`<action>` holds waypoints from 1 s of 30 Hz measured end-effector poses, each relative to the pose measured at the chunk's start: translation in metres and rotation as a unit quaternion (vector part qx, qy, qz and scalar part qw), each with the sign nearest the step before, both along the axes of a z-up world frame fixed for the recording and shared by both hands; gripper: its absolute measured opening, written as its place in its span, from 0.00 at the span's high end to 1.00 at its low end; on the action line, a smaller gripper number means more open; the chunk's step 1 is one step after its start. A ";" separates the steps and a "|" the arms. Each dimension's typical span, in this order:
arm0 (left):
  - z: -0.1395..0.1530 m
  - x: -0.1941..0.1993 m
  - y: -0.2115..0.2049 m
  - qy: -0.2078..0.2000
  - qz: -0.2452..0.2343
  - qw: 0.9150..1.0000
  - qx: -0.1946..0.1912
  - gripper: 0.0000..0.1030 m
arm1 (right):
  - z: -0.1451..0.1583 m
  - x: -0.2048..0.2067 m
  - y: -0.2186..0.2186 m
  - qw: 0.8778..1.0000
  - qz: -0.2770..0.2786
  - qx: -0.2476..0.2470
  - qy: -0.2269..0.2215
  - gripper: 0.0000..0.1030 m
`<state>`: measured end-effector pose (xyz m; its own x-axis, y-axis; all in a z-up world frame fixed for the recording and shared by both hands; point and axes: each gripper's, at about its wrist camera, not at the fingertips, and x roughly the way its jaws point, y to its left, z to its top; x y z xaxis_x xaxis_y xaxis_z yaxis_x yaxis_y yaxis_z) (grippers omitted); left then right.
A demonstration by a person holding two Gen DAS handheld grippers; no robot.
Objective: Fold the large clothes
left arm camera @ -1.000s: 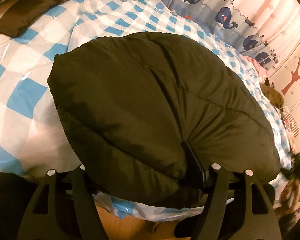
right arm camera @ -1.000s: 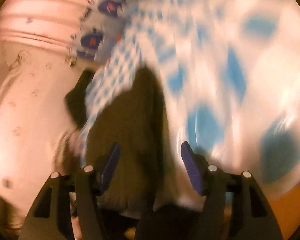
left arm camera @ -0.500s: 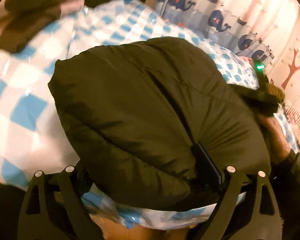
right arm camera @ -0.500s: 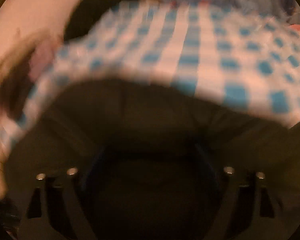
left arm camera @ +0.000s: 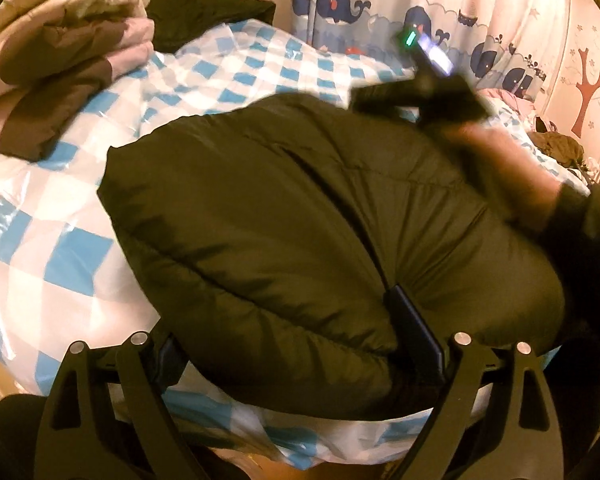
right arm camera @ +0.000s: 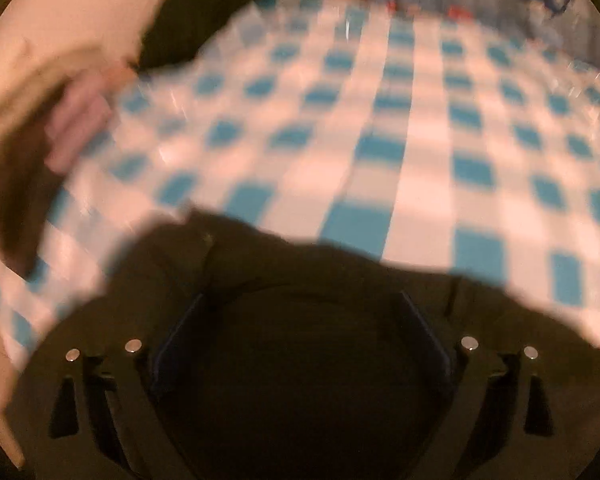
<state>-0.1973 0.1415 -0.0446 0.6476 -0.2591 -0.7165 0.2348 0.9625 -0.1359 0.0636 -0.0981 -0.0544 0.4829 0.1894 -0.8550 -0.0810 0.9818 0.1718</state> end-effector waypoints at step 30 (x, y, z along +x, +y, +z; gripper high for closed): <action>0.005 -0.010 -0.009 -0.012 0.002 0.999 0.044 0.13 | 0.097 -0.221 -0.132 0.988 -0.092 -0.040 -0.118 0.07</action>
<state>-0.2074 0.1329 -0.0400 0.6662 -0.1928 -0.7204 0.2327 0.9715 -0.0449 -0.1578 -0.2305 0.0421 0.6910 0.0168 -0.7227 0.0712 0.9933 0.0912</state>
